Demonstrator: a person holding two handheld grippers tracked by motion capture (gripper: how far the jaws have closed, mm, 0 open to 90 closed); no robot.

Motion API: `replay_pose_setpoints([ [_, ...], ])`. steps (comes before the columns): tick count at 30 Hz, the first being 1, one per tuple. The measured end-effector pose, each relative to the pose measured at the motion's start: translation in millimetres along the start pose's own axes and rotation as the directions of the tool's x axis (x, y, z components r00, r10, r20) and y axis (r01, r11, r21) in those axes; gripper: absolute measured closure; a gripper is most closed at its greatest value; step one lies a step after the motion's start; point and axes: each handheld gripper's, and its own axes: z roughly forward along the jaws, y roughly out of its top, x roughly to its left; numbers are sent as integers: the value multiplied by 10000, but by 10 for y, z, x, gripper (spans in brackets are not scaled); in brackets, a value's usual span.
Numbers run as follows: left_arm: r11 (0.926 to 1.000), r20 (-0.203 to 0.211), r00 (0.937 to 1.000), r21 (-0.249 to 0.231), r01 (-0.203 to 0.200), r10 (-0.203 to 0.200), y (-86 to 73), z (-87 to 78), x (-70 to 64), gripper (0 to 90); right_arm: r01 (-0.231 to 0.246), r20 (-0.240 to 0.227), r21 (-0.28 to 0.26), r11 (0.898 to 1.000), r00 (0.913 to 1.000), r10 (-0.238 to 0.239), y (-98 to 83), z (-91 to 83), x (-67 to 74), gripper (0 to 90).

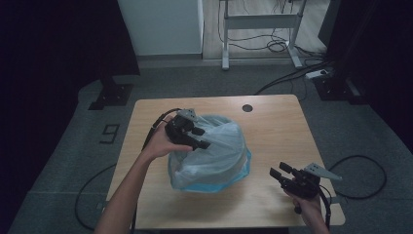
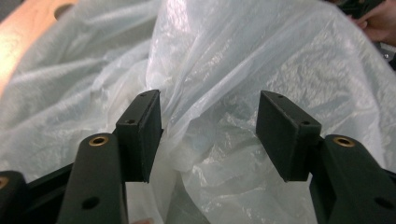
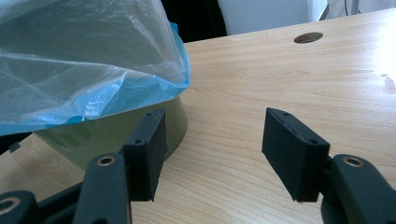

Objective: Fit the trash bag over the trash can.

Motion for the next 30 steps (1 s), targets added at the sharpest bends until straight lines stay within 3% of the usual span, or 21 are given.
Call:
replay_pose_setpoints([
  [4,9999,-11,10000,137,-71,71,-10,25,-6,401,41,-15,32,10000,10000,-41,-2,7,8,394],
  [11,9977,-230,9997,-684,-34,19,-43,-105,-37,362,-14,37,-25,10000,10000,14,0,-11,-6,394],
  [12,9947,-358,9993,-1025,18,-55,-74,-159,-54,356,-19,47,-29,10000,10000,19,0,-13,-8,394],
  [16,9879,-551,9982,-1542,145,-232,-158,-265,-77,340,6,71,-51,10000,10000,-5,3,-21,-5,394],
  [25,9728,-857,9952,-2301,264,-472,-385,-462,-135,323,67,122,5,10000,9999,-68,-9,-21,7,392],
  [26,9676,-904,9944,-2507,303,-546,-450,-515,-163,322,101,135,15,9999,9999,-101,-11,-19,7,391],
  [30,9594,-1016,9931,-2807,283,-590,-598,-615,-235,322,86,159,16,10000,9998,-87,-14,-28,3,390],
])
